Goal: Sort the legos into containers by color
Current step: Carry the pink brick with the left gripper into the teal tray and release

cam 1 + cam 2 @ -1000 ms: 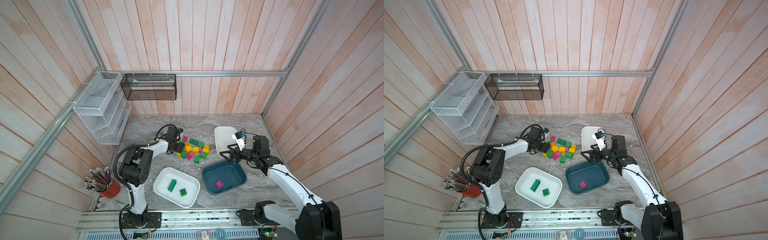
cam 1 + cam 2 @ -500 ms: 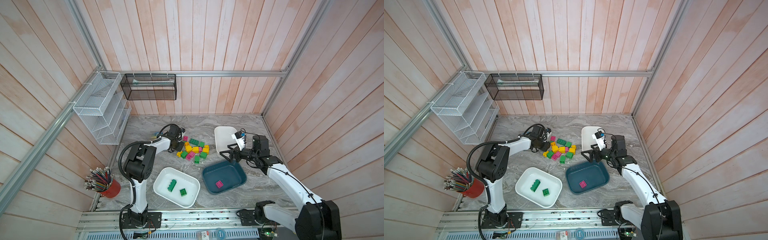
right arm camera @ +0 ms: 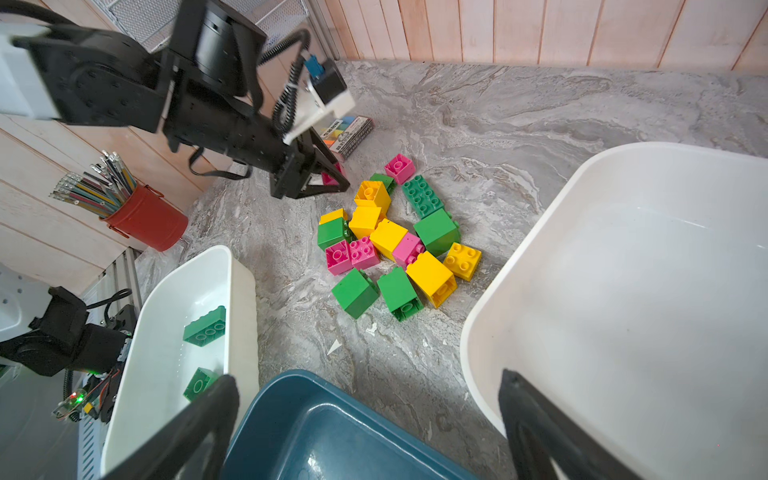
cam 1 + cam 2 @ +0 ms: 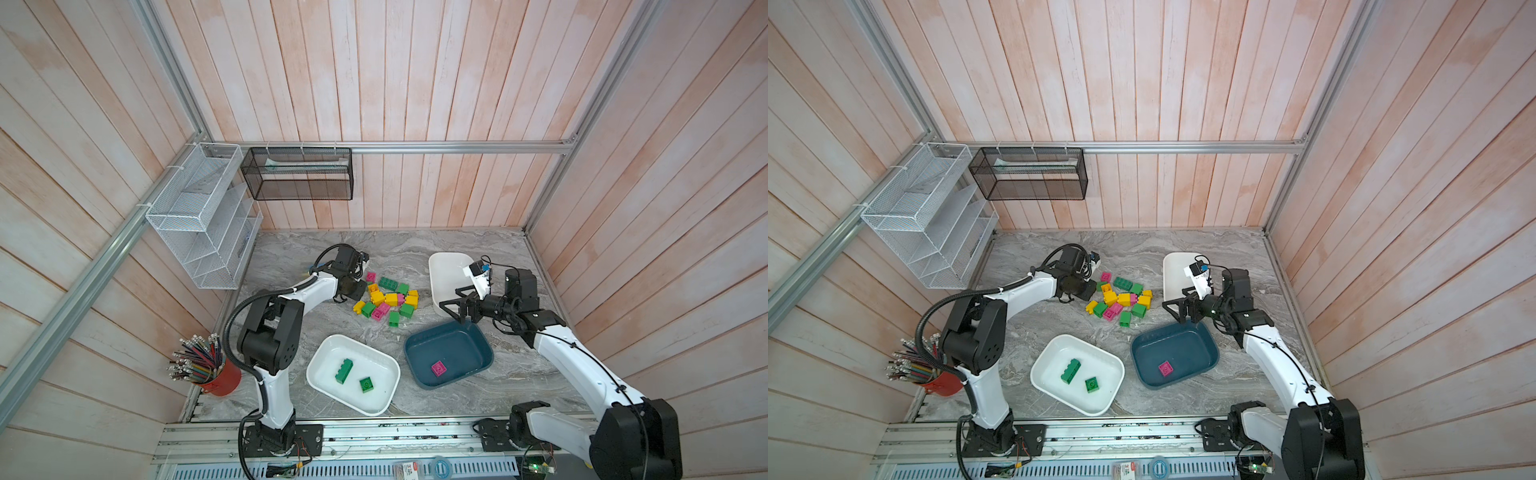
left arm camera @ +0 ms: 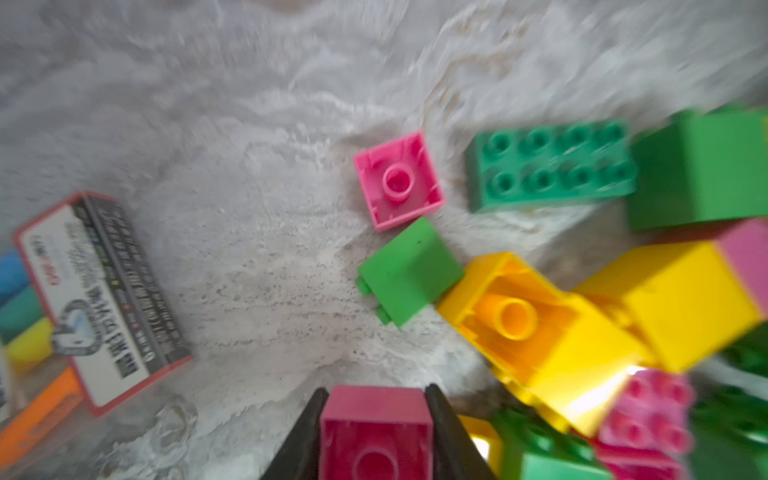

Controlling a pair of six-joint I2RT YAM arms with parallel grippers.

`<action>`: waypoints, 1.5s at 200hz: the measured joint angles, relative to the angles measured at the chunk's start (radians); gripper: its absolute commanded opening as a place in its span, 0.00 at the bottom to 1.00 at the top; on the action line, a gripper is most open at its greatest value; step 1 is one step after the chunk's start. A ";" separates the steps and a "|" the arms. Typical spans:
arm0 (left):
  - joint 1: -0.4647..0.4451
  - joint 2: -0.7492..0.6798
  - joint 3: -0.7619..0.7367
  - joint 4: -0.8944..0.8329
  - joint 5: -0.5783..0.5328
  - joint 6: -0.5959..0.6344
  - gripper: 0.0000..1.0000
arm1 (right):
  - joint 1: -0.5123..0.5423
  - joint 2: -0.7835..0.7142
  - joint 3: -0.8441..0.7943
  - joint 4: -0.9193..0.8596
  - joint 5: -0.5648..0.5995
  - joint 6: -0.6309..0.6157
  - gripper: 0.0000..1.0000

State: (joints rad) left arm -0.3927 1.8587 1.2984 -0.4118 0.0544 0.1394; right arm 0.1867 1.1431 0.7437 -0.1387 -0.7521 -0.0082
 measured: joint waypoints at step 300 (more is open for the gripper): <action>-0.320 0.061 0.027 -0.044 -0.089 -0.291 0.59 | -0.072 -0.030 0.035 -0.086 0.015 -0.022 0.98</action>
State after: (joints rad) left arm -0.7124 1.9194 1.3258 -0.4557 -0.0345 -0.1516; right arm 0.1150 1.1133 0.7788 -0.2249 -0.7368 -0.0303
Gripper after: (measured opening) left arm 0.589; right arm 0.980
